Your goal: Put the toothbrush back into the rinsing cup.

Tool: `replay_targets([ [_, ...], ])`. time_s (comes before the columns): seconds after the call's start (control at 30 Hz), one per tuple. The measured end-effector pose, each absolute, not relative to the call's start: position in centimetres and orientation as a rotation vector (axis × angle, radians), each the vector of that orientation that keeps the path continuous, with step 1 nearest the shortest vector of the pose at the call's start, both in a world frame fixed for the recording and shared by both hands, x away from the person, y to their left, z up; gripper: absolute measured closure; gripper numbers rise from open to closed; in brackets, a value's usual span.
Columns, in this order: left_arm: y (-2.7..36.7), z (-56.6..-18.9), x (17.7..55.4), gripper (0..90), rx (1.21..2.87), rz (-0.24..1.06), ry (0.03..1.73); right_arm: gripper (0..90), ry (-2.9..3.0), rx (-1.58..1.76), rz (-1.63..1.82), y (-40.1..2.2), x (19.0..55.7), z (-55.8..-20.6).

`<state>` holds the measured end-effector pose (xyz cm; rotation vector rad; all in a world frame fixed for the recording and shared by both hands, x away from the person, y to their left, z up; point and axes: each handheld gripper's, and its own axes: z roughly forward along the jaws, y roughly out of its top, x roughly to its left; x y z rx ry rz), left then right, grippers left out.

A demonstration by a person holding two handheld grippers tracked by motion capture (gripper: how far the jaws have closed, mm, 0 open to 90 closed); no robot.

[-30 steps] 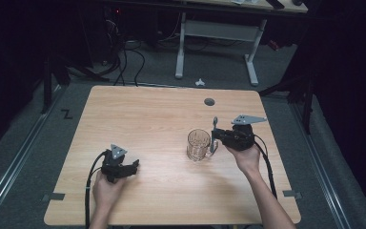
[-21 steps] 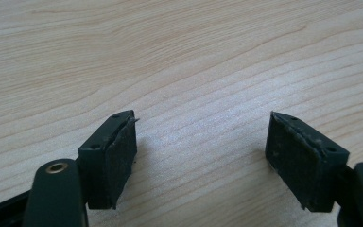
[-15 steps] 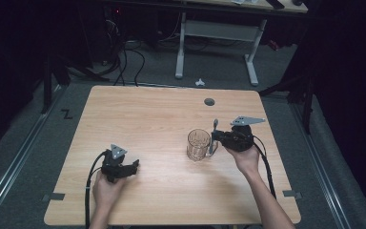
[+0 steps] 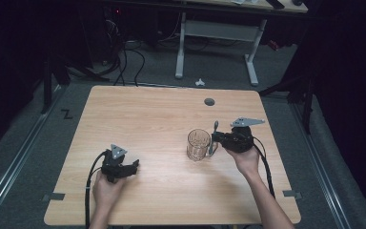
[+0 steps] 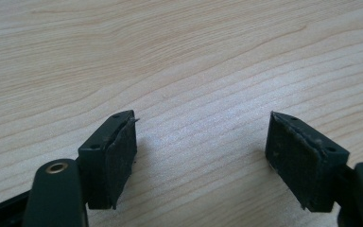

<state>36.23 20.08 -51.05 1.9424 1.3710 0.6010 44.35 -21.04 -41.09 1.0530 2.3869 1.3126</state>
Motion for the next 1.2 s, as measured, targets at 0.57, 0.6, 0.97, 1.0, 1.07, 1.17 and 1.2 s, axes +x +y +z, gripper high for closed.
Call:
replay_targets([
  [0.57, 20.1, -51.1, 36.2, 26.1, 1.941, 0.602, 1.371, 63.0, 2.334, 1.049, 1.331, -21.7, 43.9, -40.4],
  [0.6, 20.1, -51.1, 36.2, 26.0, 1.942, 0.601, 1.371, 62.4, 2.329, 1.049, 1.331, -21.8, 43.8, -40.4],
  [0.97, 20.1, -51.1, 36.2, 26.1, 1.941, 0.601, 1.371, 60.9, 2.274, 1.071, 1.343, -23.2, 43.3, -40.1],
  [1.0, 20.1, -51.1, 36.2, 26.0, 1.941, 0.601, 1.372, 60.9, 2.27, 1.073, 1.344, -23.3, 43.2, -40.1],
  [1.07, 20.1, -51.1, 36.2, 26.1, 1.941, 0.602, 1.372, 61.0, 2.264, 1.08, 1.347, -23.6, 43.2, -40.1],
  [1.17, 20.1, -51.0, 36.2, 26.1, 1.943, 0.601, 1.371, 61.1, 2.255, 1.092, 1.348, -23.9, 43.0, -40.2],
  [1.2, 20.1, -51.0, 36.2, 26.1, 1.943, 0.601, 1.371, 61.1, 2.252, 1.091, 1.35, -24.0, 43.0, -40.2],
])
